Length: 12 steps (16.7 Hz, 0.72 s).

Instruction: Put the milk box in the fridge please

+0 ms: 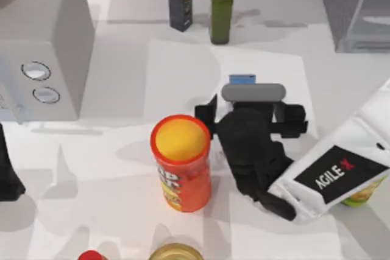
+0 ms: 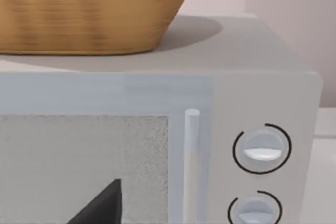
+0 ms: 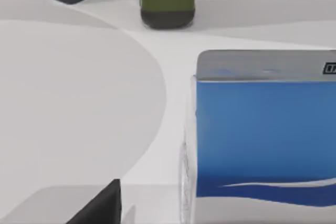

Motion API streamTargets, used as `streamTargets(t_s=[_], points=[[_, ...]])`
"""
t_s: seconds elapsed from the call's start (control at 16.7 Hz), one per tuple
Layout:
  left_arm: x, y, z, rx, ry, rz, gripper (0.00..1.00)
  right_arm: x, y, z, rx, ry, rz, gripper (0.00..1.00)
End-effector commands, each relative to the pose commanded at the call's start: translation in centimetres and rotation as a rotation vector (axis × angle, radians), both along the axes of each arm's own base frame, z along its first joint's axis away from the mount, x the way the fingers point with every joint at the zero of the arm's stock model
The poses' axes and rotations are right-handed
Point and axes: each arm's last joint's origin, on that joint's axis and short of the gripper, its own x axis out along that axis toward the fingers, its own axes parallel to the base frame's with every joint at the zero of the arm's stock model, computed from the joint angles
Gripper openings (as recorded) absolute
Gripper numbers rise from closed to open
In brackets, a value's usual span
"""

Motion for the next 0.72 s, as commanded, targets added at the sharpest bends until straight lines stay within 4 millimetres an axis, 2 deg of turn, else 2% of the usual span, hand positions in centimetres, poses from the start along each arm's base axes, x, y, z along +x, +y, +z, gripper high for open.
streamTargets(t_s=[0.42,0.72], points=[[0.0,0.0,0.0,0.0,0.0,0.0,1.0,0.2,-0.1,-0.1,-0.001,0.0,-0.005,1.0],[0.0,0.0,0.0,0.0,0.0,0.0,1.0,3.3,-1.0,0.0,0.0,-0.005,-0.002,1.0]])
